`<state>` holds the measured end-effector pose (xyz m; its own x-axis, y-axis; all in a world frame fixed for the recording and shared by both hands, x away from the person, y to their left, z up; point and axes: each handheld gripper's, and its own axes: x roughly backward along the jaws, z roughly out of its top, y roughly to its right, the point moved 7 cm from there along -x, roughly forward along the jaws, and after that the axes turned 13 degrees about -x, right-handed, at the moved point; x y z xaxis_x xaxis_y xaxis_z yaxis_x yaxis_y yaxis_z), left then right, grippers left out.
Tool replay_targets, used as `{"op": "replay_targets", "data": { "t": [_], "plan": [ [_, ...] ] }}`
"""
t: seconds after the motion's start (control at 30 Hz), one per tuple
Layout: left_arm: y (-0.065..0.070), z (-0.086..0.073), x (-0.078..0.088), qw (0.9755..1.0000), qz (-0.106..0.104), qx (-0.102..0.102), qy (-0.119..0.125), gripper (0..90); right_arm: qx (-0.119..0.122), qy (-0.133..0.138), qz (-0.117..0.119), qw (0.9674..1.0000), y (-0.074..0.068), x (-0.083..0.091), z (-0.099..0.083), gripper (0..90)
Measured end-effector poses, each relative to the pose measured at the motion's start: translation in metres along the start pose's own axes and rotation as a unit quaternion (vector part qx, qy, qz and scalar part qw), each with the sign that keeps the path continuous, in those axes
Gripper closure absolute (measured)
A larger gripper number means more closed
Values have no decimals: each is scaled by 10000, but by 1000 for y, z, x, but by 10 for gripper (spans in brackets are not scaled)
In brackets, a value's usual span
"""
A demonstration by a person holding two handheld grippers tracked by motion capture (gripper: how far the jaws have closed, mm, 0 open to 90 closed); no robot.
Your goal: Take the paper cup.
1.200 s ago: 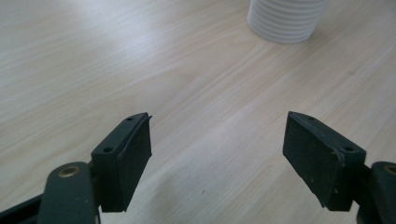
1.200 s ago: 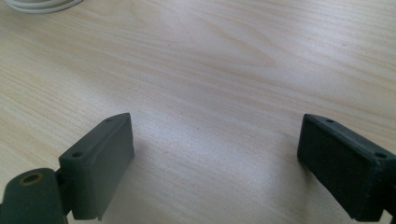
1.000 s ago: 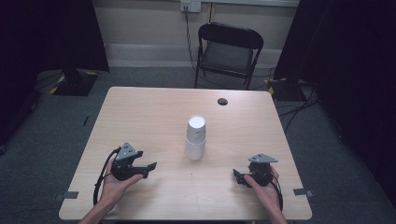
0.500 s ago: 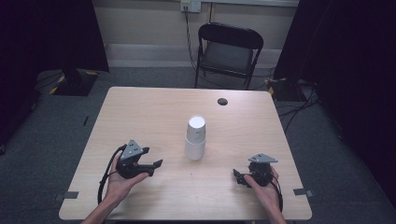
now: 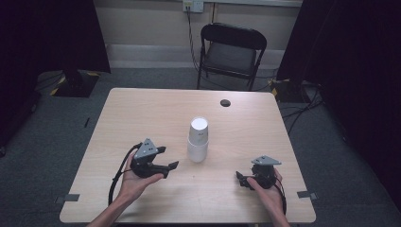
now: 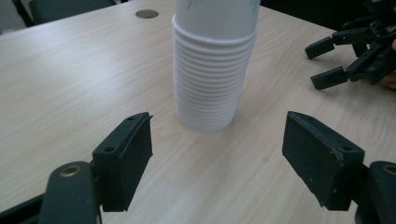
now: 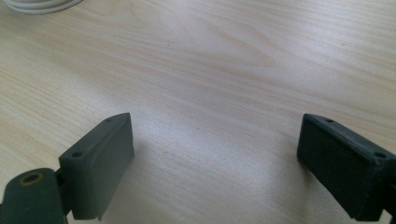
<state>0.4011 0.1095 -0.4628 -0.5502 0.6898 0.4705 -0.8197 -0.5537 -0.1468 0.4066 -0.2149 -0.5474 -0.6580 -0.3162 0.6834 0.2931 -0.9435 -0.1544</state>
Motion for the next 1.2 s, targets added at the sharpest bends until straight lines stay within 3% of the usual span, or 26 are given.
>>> {"op": "replay_targets", "data": {
  "t": [0.07, 0.2, 0.3, 0.37, 0.53, 0.6, 0.7, 0.87, 1.0, 1.2],
  "plan": [
    [-1, 6, -2, 9999, -75, 101, 117, 243, 1, 0, -1, 10000, 0, 0, 0, 103],
    [-6, 17, -5, 9999, -46, -8, 152, 224, 1, 0, 0, 10000, 0, 0, 0, 103],
    [-8, 26, -4, 9994, -24, 48, 328, 212, -3, -2, 5, 10000, 0, 0, 0, 103],
    [-7, 38, -4, 9989, -143, 106, 431, 213, -4, -2, 7, 10000, 0, 0, 0, 103],
    [-6, 57, -6, 9982, -76, -123, 586, 218, -1, -3, 6, 10000, 0, 0, 0, 103],
    [-7, 61, -9, 9980, -62, -126, 620, 215, -1, -2, 6, 10000, 0, 0, 0, 103],
    [-10, 66, -16, 9979, -33, -231, 603, 207, -3, -2, 6, 10000, 0, 0, 0, 103],
    [-12, 77, -28, 9976, -75, -230, 646, 206, -1, -1, 6, 10000, 0, 0, 0, 103],
    [-16, 78, -39, 9978, 39, -471, 460, 220, 0, -1, 6, 10000, 0, 0, 0, 103],
    [-21, 75, -50, 9981, 8, -416, 455, 204, 2, -1, 9, 10000, 0, 0, 0, 103]
  ]
}}
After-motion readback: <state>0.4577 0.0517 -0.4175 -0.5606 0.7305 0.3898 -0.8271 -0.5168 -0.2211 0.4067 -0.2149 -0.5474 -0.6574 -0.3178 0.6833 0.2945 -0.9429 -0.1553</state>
